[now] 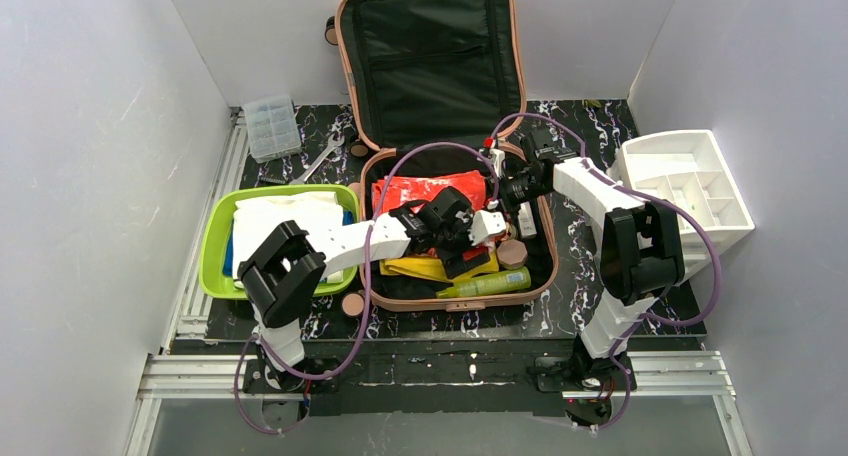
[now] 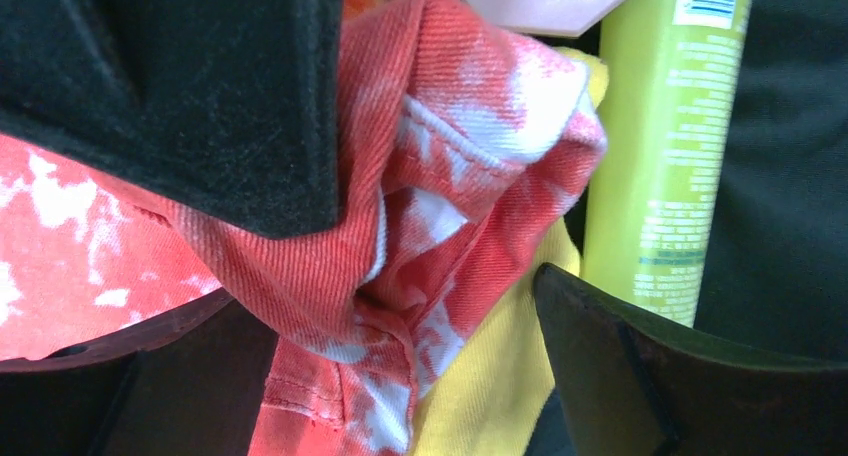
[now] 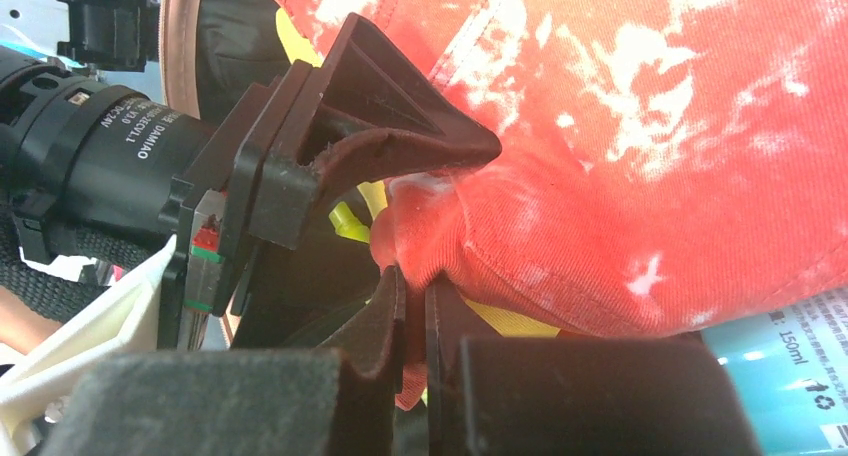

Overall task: Open, take out, and arrange the luggage
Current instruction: Adjust the clothes in the opened luggage, then pick up the clothes from the opened luggage.

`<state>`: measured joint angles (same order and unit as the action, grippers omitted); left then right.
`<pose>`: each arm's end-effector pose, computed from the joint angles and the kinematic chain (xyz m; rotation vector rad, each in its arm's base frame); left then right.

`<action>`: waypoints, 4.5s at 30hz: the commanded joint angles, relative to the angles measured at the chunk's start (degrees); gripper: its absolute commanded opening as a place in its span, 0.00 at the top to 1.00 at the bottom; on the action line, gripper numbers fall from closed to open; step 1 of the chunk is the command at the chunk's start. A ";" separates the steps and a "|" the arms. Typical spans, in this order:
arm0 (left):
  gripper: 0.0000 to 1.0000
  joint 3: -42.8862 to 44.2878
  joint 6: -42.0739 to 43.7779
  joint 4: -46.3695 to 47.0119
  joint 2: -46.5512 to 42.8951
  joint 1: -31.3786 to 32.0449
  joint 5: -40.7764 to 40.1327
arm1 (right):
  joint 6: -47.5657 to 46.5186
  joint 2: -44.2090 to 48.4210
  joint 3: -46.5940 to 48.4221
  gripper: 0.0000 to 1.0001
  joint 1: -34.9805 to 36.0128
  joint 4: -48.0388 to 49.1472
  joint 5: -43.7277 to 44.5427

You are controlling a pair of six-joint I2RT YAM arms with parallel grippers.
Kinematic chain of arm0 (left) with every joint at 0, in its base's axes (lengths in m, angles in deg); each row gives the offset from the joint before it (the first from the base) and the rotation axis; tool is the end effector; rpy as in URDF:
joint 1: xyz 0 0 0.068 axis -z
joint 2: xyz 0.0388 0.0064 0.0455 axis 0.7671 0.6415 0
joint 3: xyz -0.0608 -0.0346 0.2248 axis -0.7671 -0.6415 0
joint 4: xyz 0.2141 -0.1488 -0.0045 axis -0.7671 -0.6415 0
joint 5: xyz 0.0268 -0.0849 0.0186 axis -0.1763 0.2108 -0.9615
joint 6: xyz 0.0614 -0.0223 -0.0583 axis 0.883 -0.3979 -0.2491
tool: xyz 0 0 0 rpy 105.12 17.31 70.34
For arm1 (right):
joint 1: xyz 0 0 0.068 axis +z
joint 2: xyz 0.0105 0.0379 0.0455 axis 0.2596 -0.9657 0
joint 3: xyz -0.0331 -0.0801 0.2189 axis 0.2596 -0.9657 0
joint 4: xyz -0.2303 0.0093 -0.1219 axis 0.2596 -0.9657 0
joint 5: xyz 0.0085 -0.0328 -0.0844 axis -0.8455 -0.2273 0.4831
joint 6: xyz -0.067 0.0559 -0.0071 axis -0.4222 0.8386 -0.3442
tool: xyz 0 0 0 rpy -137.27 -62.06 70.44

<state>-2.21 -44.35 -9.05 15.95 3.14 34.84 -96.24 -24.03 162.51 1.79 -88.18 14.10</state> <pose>0.2389 -0.3421 0.1474 1.4917 1.8291 -0.4803 0.3177 0.1607 0.1677 -0.9615 2.3231 1.2388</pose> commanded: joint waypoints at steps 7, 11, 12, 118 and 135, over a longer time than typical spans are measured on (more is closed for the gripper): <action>0.77 -1.44 -1.12 1.30 5.38 1.05 -8.65 | -0.94 2.57 1.00 0.91 -0.80 1.42 -5.26; 1.00 -1.03 -0.87 0.96 4.22 1.00 -9.08 | -1.22 3.00 1.19 0.84 -0.84 0.92 -4.34; 1.00 -1.13 -0.60 0.74 3.48 1.00 -9.08 | -1.25 3.23 1.44 0.77 -0.87 0.55 -3.61; 0.35 -3.83 -0.05 -19.97 -18.11 -26.25 15.08 | 41.12 -0.46 -17.05 0.02 6.89 42.72 13.71; 0.35 4.61 -3.37 -20.51 -13.21 -25.60 20.89 | 56.02 0.81 -24.74 0.02 1.97 52.80 9.99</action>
<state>0.82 -46.80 -28.87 1.98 -22.87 53.68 -47.98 -21.08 145.87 5.46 -52.01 26.82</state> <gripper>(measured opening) 0.651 0.982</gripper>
